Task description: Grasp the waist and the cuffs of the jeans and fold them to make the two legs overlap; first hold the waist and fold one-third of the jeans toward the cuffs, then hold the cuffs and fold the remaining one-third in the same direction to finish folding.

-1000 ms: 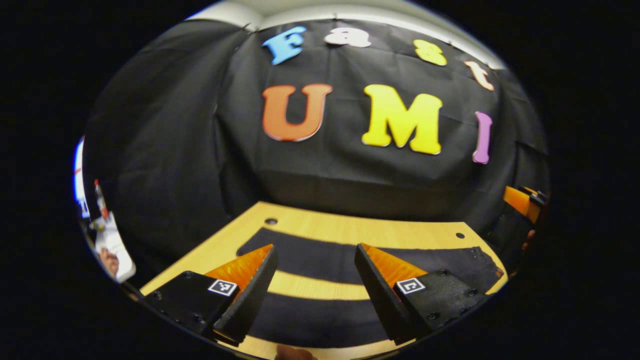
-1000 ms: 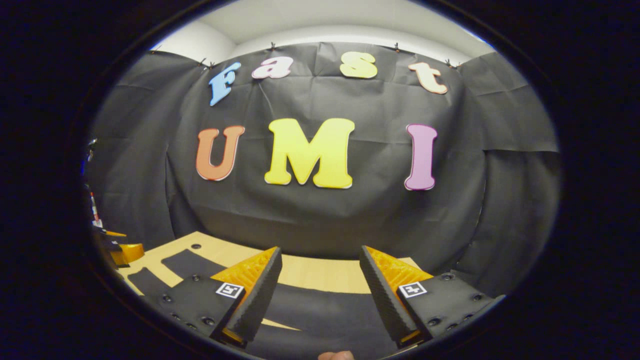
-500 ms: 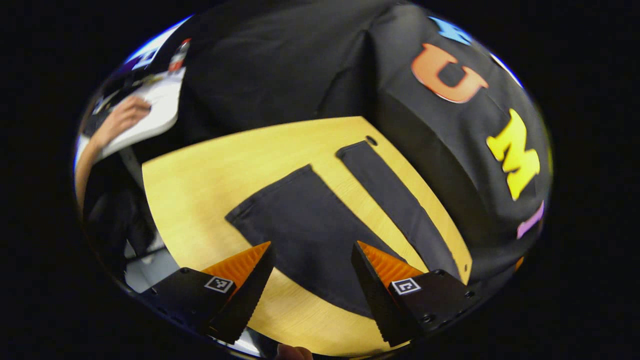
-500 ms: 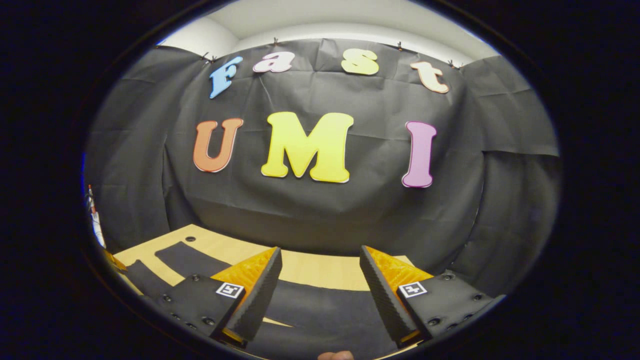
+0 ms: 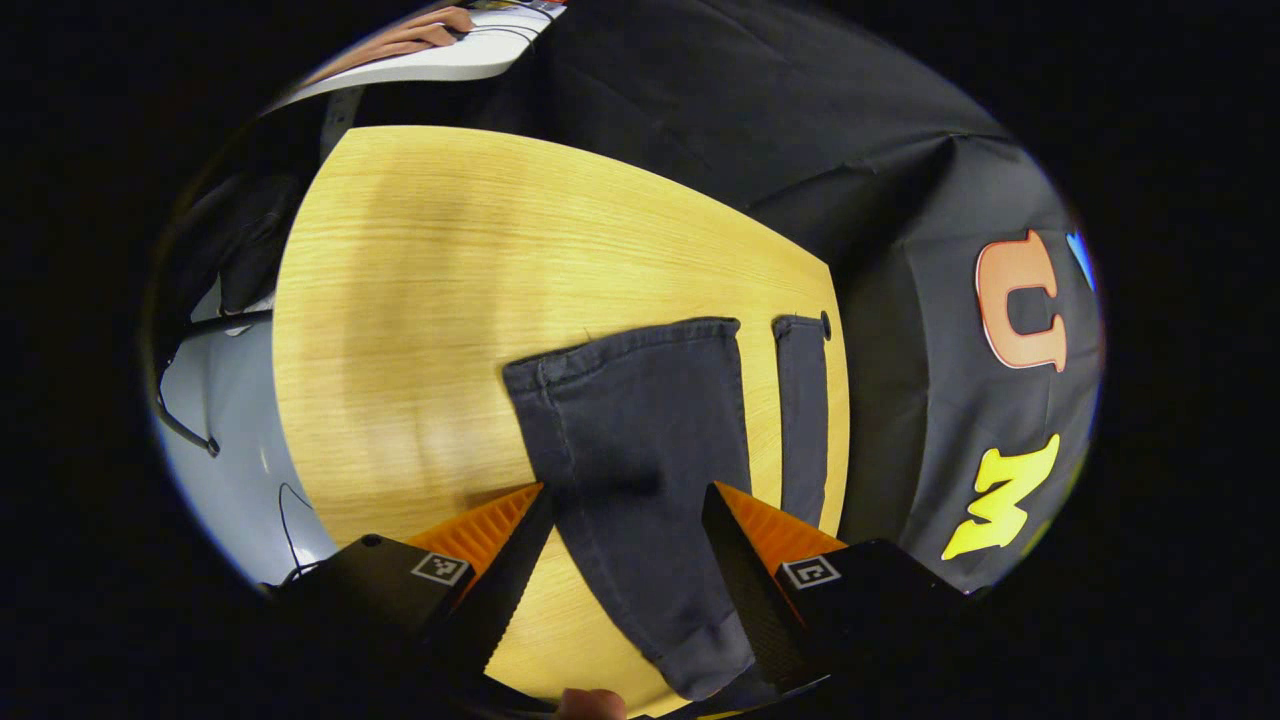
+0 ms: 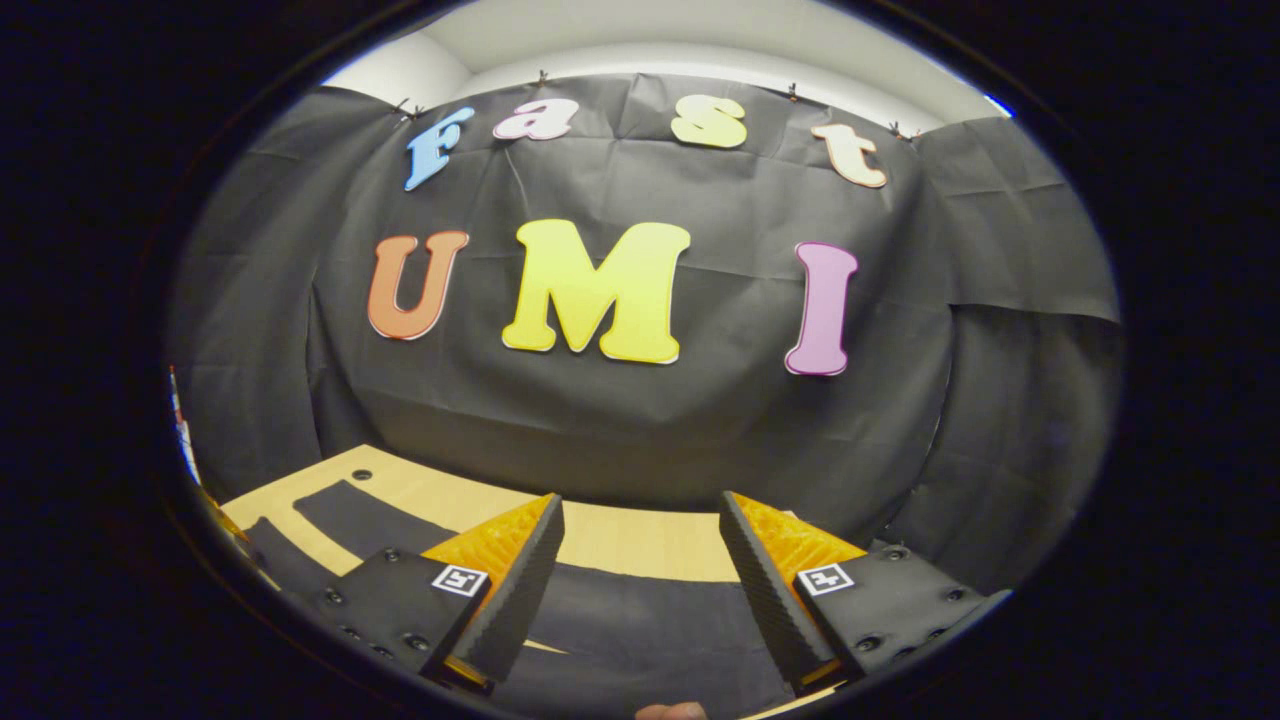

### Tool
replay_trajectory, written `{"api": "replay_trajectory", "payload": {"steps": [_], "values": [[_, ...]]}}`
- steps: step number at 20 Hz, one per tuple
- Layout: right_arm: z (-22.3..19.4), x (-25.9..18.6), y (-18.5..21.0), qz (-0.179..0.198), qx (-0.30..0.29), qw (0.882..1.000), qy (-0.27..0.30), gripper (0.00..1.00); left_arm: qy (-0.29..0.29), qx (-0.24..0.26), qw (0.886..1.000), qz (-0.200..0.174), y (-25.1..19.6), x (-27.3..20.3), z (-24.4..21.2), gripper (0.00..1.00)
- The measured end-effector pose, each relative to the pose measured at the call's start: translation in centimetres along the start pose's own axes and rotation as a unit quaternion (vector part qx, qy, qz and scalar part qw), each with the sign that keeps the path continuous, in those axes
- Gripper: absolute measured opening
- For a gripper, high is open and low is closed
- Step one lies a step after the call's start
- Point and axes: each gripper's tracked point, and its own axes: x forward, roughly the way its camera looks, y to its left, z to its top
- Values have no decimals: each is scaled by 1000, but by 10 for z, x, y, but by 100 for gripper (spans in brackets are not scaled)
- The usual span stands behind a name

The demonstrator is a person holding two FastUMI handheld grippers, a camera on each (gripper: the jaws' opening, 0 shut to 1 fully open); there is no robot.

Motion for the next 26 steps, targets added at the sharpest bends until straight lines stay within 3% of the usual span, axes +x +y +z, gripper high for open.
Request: {"api": "replay_trajectory", "payload": {"steps": [5, 9, 10, 12, 13, 14, 15, 18, 20, 23, 26], "values": [[-12, 1, -14, -15, 4, 1000, 20, 95, 1, -24, 999, -24, -27, 20, 8, 100], [-31, 2, -39, -39, 31, 997, 50, 94, 6, -15, 1000, -17, -28, 32, 6, 93], [-41, 4, -47, -45, 46, 996, 66, 96, 14, -4, 1000, 4, -18, 34, 3, 84], [-68, 5, -69, -66, 90, 988, 110, 96, 16, -12, 999, 26, -5, 36, 6, 40], [-83, 5, -82, -78, 114, 981, 134, 96, 19, -28, 999, 19, -7, 35, 9, 19], [-98, 4, -95, -89, 136, 974, 158, 95, 19, -38, 999, 16, -8, 34, 11, 10], [-116, 1, -107, -95, 158, 965, 185, 96, 19, -37, 999, 15, -7, 35, 8, 7], [-173, -7, -154, -132, 232, 926, 267, 96, 21, -23, 999, 20, -4, 36, 7, 5], [-216, -24, -185, -170, 296, 884, 319, 94, 25, -29, 999, 18, -7, 36, 6, 5], [-276, -51, -218, -233, 367, 811, 391, 93, 25, -29, 999, 14, -7, 36, 7, 5], [-308, -65, -216, -243, 428, 762, 422, 98, 25, -28, 999, 16, -6, 35, 9, 5]]}}
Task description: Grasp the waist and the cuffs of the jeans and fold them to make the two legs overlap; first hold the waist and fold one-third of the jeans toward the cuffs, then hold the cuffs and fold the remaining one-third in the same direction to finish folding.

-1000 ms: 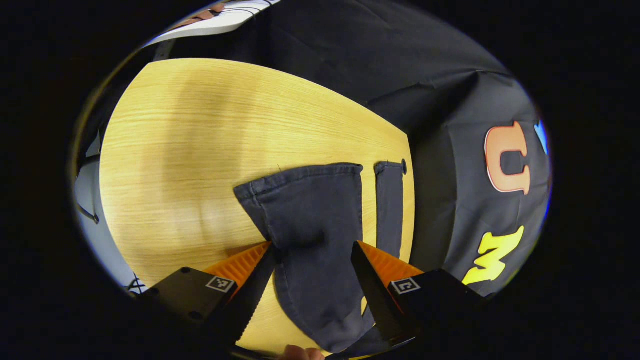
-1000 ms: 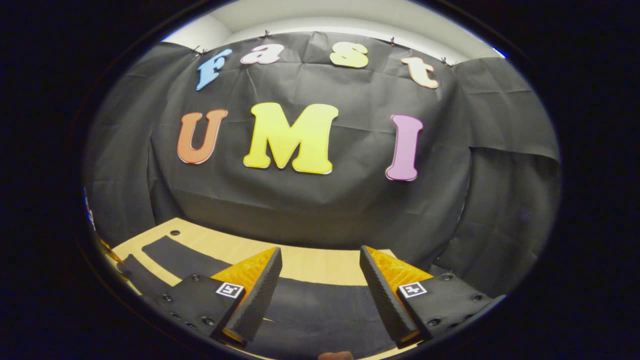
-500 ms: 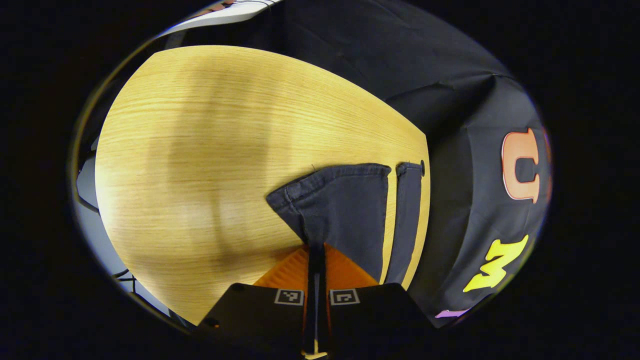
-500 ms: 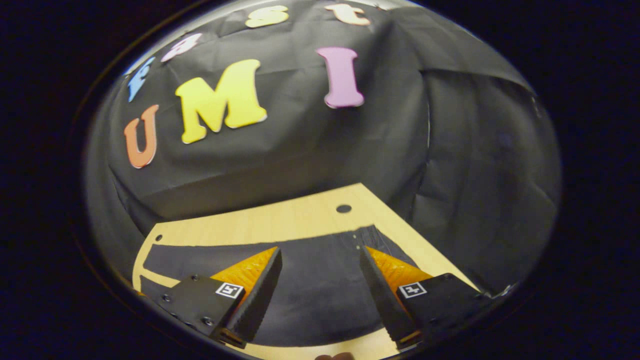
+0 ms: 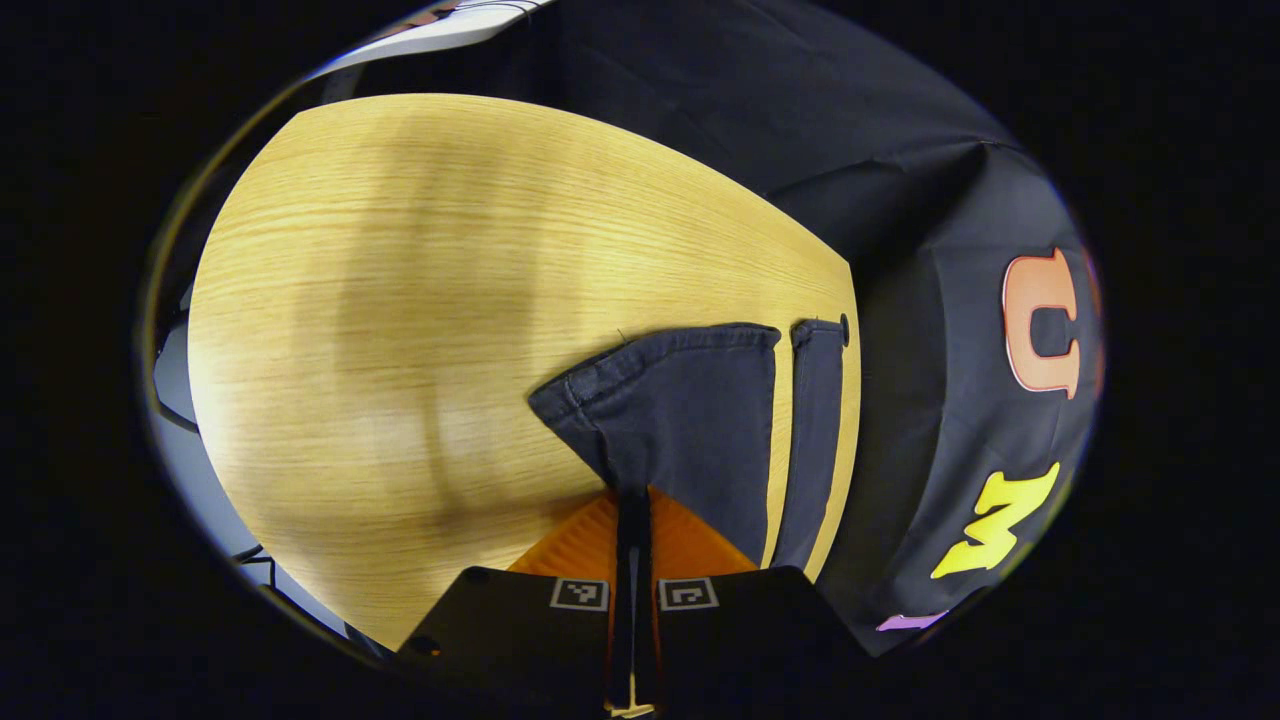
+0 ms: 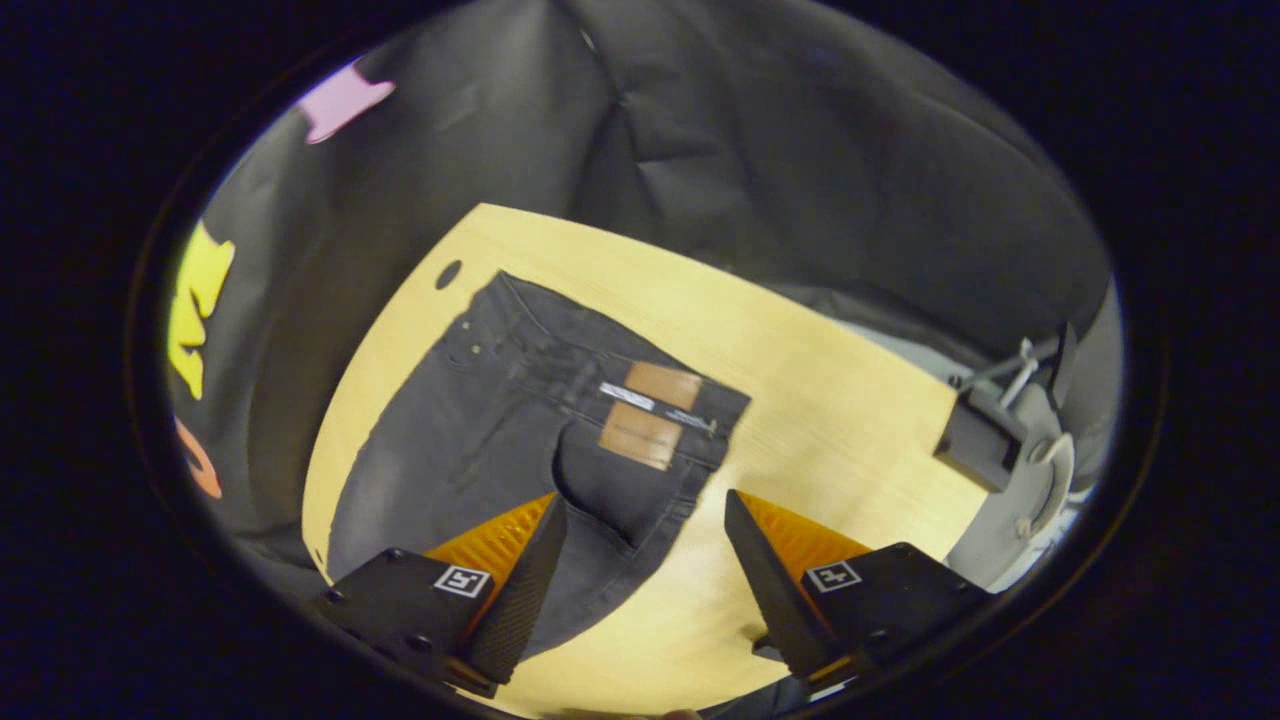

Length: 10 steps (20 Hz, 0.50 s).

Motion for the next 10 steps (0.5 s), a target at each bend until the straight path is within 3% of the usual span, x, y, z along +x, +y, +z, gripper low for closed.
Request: {"api": "replay_trajectory", "payload": {"steps": [4, 6, 7, 9, 10], "values": [[4, 20, -6, 4, 56, 998, 12, 96, 3, 1, 1000, 7, -1, 1, -1, 5], [8, 27, 2, 15, 54, 998, 12, 84, 3, 1, 1000, 12, -1, 2, -1, 5], [1, 30, 2, 10, 45, 999, 23, 84, 3, 0, 1000, 14, -1, 2, -1, 5], [0, 32, -10, -22, 6, 999, 31, 49, 5, -1, 1000, 17, -1, 3, -1, 5], [0, 32, -11, -22, -2, 999, 34, 38, 5, -3, 1000, 18, -2, 3, -1, 5]]}}
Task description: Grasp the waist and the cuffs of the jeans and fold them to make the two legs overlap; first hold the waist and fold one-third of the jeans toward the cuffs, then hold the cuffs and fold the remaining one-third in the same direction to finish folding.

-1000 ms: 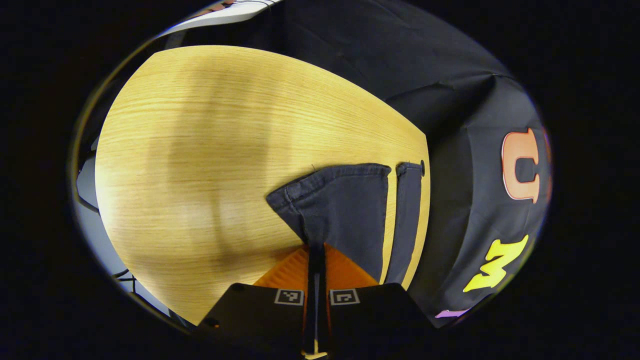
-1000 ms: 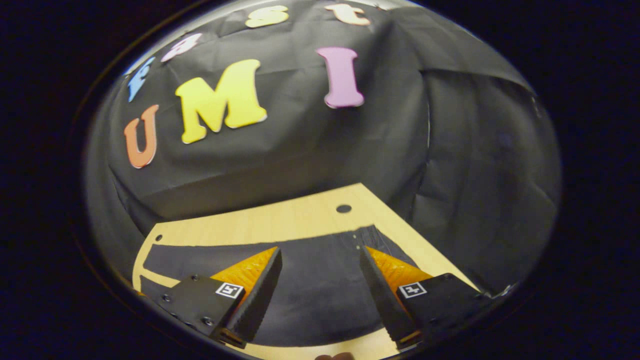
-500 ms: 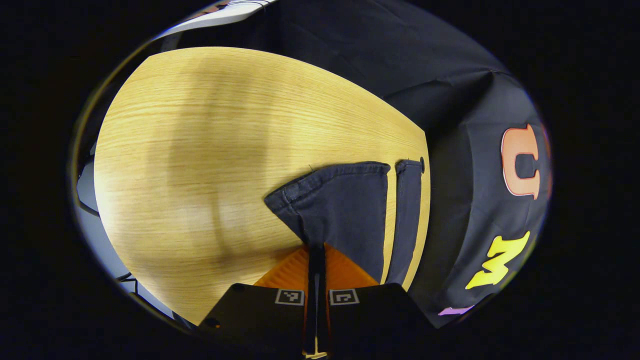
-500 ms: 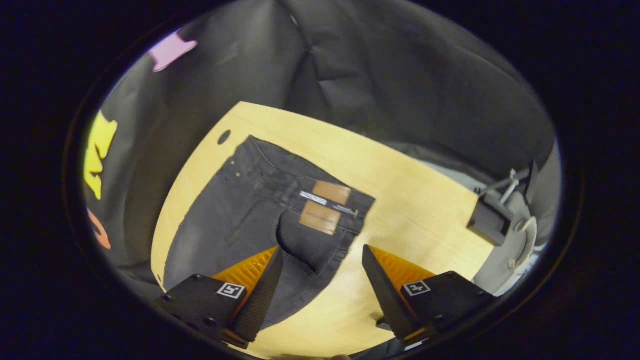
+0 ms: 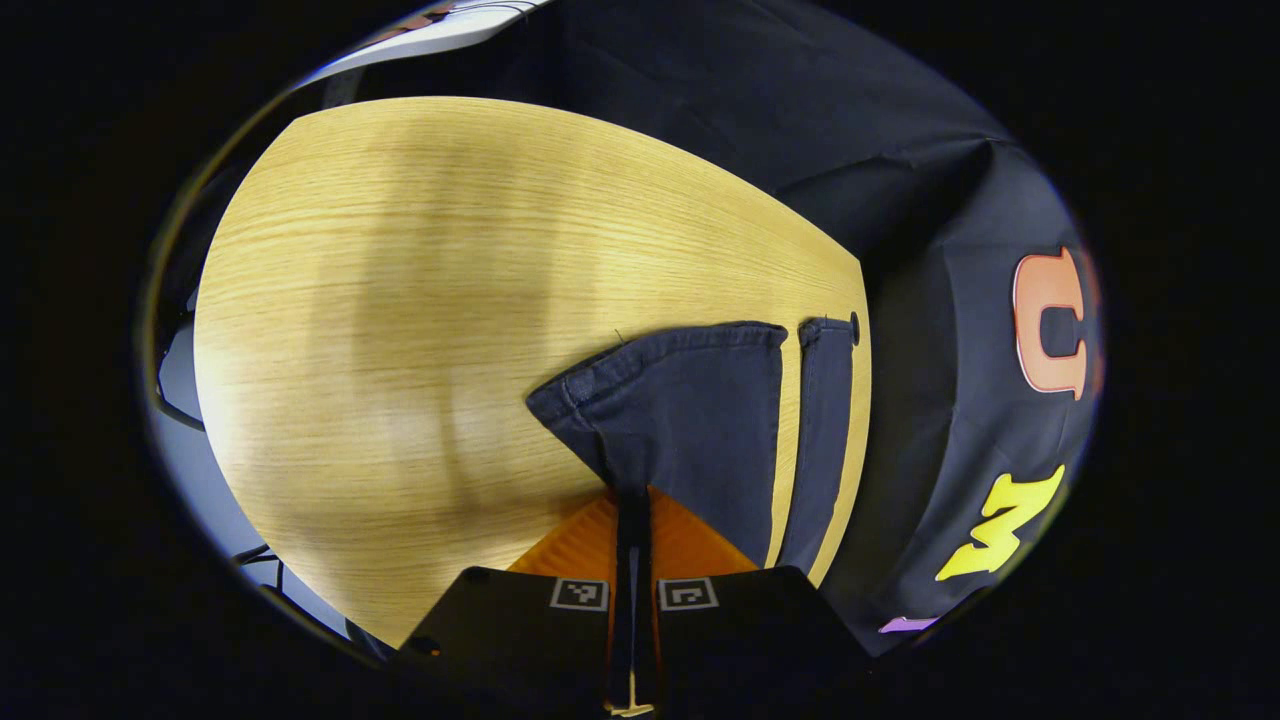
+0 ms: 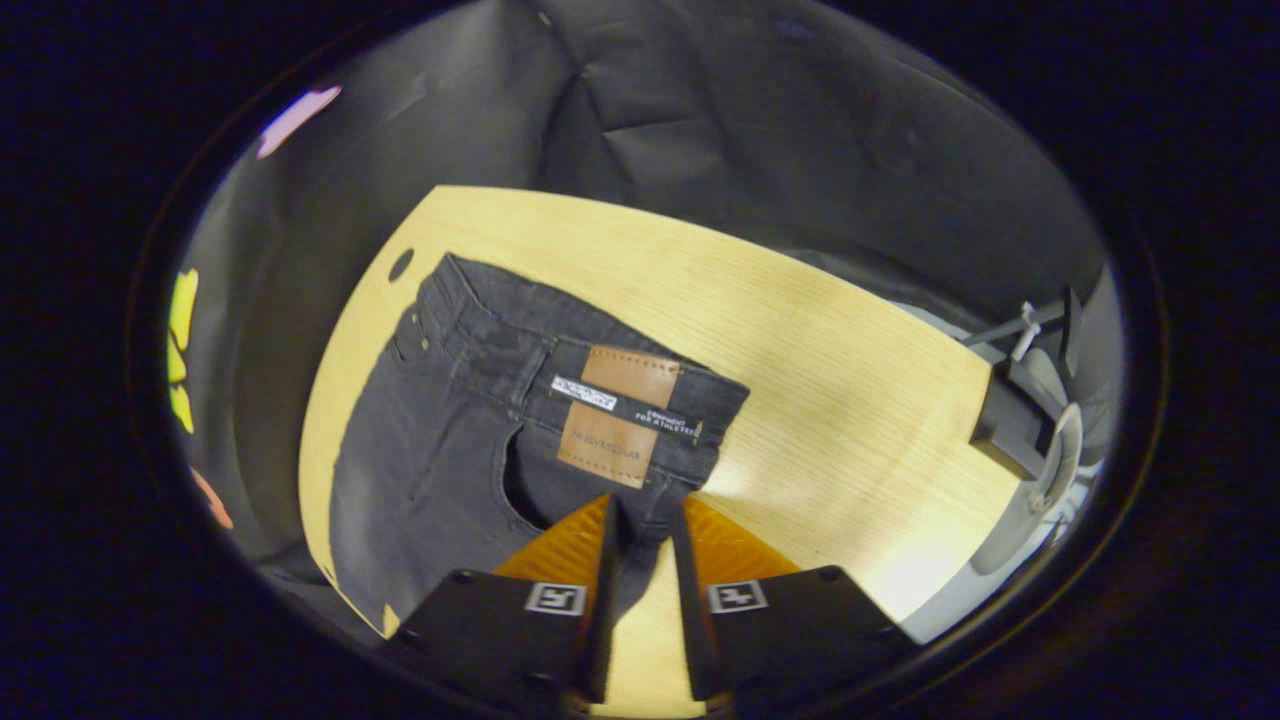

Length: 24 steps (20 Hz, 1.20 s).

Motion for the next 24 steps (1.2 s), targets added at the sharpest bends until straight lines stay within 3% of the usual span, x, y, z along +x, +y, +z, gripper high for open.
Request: {"api": "replay_trajectory", "payload": {"steps": [3, 5, 10, 15, 18, 24], "values": [[2, 1, 3, 15, 38, 999, 1, 3, 3, -7, 1000, 9, -1, 1, 0, 4], [4, -5, 4, 36, 40, 999, -1, 3, 5, -24, 999, 33, 3, -4, 0, 3], [17, -62, 24, 99, 51, 994, -1, 2, 6, -103, 994, 29, -15, -46, -1, 4], [41, -106, 72, 126, 26, 992, -1, 2, -3, -112, 994, 15, -85, -78, 9, 3], [60, -114, 111, 142, 21, 990, 2, 2, 2, -93, 996, 6, -139, -67, 18, 3], [94, -87, 179, 148, 26, 988, 16, 2, 4, -76, 997, 30, -208, 0, 33, 3]]}}
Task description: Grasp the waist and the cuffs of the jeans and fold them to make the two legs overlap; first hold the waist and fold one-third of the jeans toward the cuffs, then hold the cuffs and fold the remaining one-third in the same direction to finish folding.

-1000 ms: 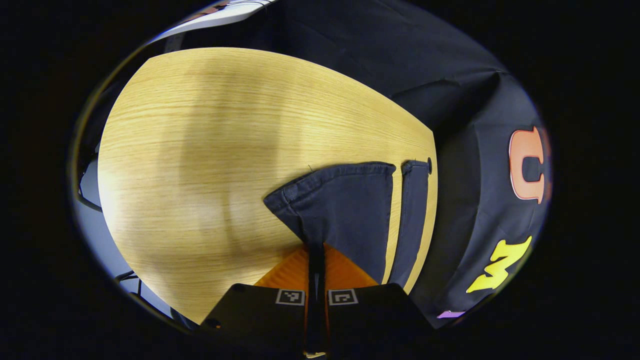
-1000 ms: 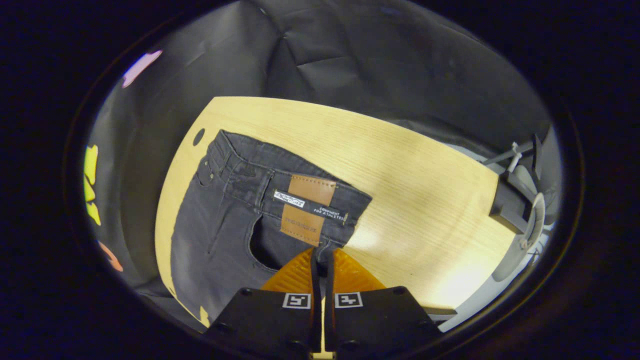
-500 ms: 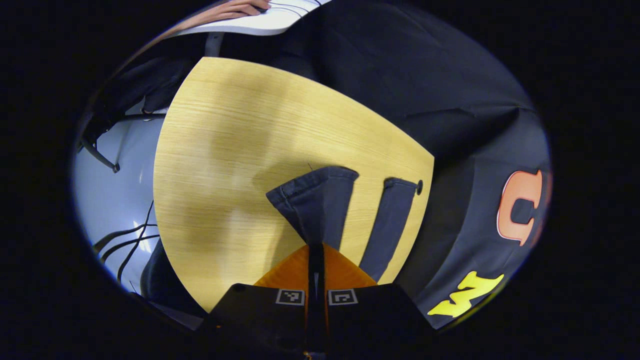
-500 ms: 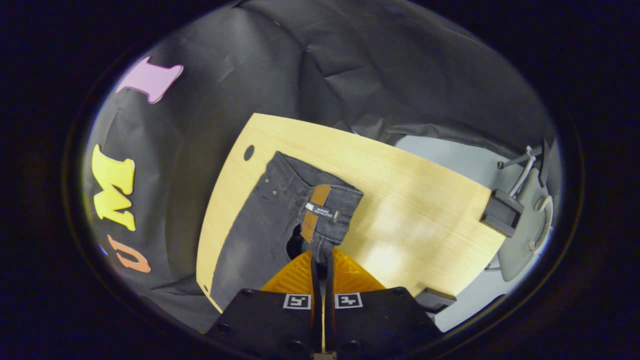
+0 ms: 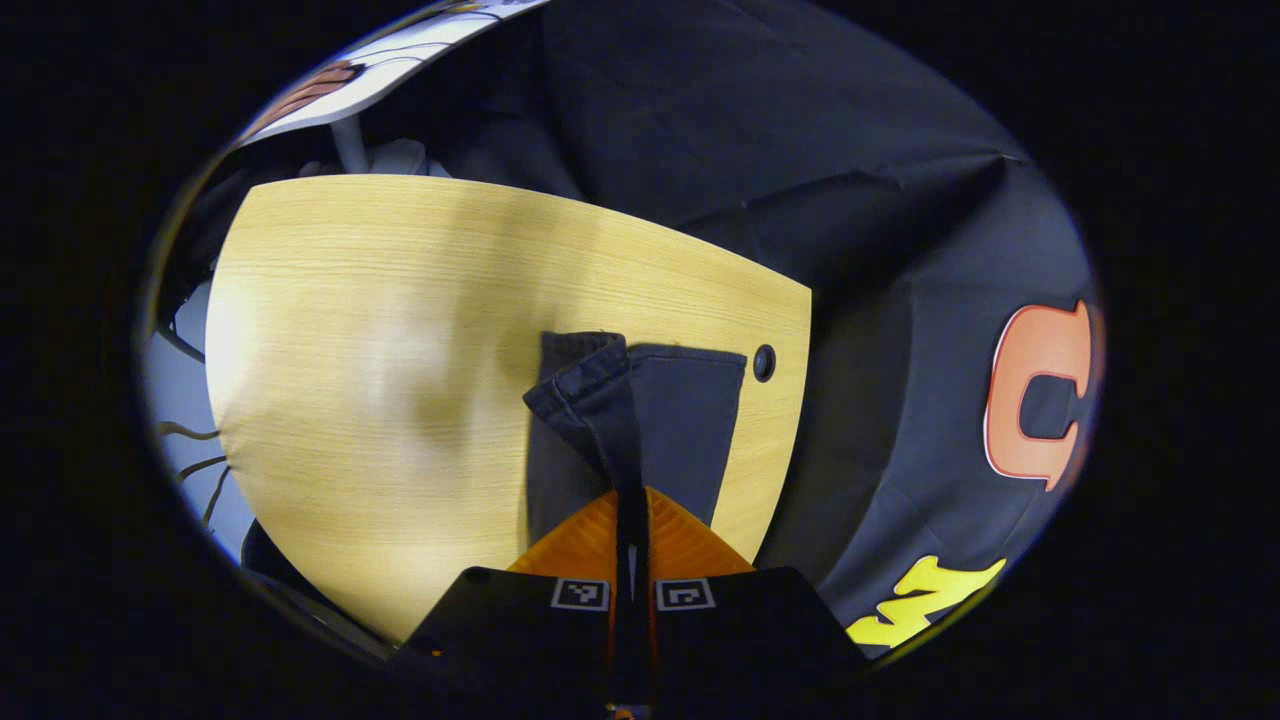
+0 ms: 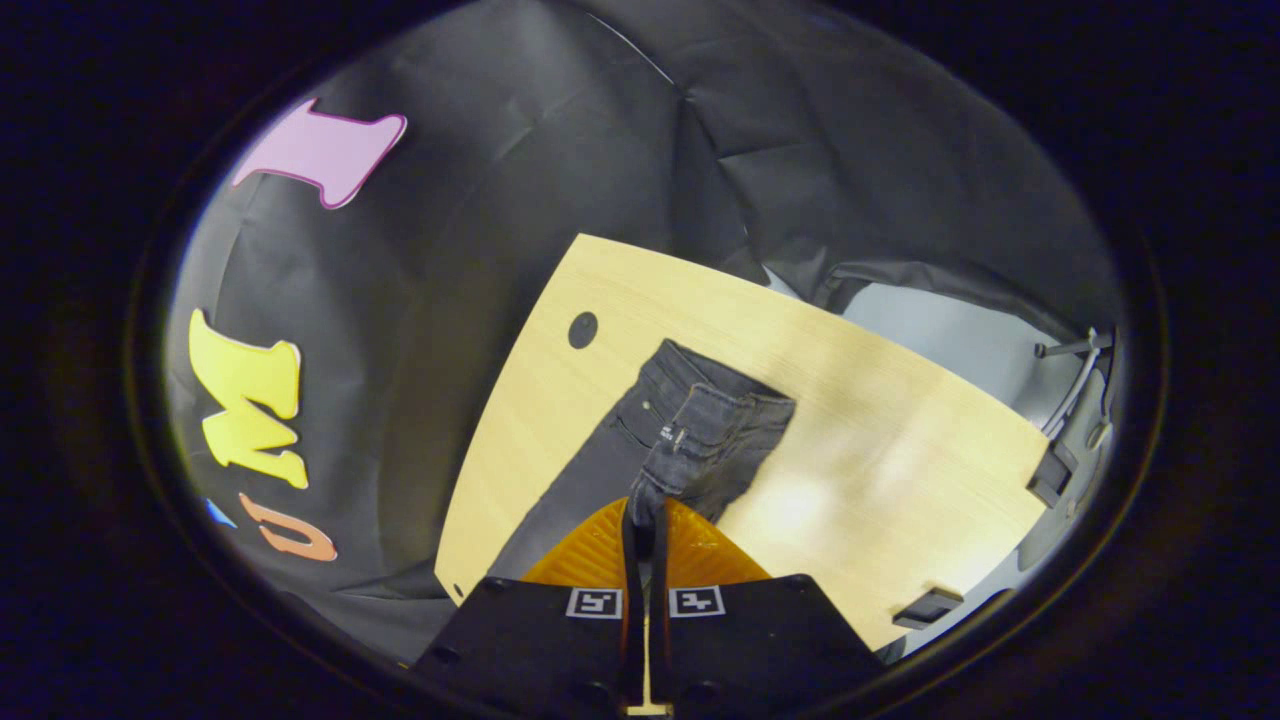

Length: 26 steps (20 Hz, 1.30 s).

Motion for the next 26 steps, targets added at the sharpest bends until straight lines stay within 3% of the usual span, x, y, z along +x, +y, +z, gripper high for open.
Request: {"api": "replay_trajectory", "payload": {"steps": [8, 10, 11, 12, 13, 16, 19, 20, 21, 22, 24, 25, 26], "values": [[33, 91, 48, -2, -19, 1000, 0, 2, -1, 31, 998, 55, -51, 99, 8, 3], [38, 118, 49, -6, -18, 1000, -1, 7, 2, 35, 998, 60, -64, 116, 9, 3], [38, 129, 48, -9, -16, 1000, -1, 2, 5, 39, 997, 64, -69, 123, 8, 3], [41, 139, 48, -10, -14, 1000, -5, 7, 7, 43, 997, 69, -73, 128, 7, 3], [43, 148, 47, -13, -11, 1000, -4, 0, 6, 46, 996, 75, -76, 133, 7, 3], [44, 171, 42, -21, -12, 1000, -6, 2, 4, 53, 995, 90, -72, 140, 6, 3], [44, 181, 39, -27, -32, 999, -18, 2, 0, 96, 992, 81, -79, 132, 4, 4], [44, 182, 45, -13, -46, 999, -26, 4, -8, 120, 990, 77, -84, 126, 4, 4], [40, 180, 49, -5, -61, 998, -29, 8, -10, 144, 988, 53, -94, 124, -4, 6], [35, 183, 57, 5, -82, 996, -26, 29, -13, 173, 985, 22, -113, 110, -7, 37], [22, 183, 64, 6, -140, 990, -26, 71, -71, 238, 969, 1, -138, 80, -2, 100], [21, 170, 68, 16, -170, 984, -43, 92, -90, 269, 959, -19, -153, 63, -4, 98], [23, 164, 72, 29, -191, 979, -62, 92, -108, 296, 948, -45, -171, 42, -9, 99]]}}
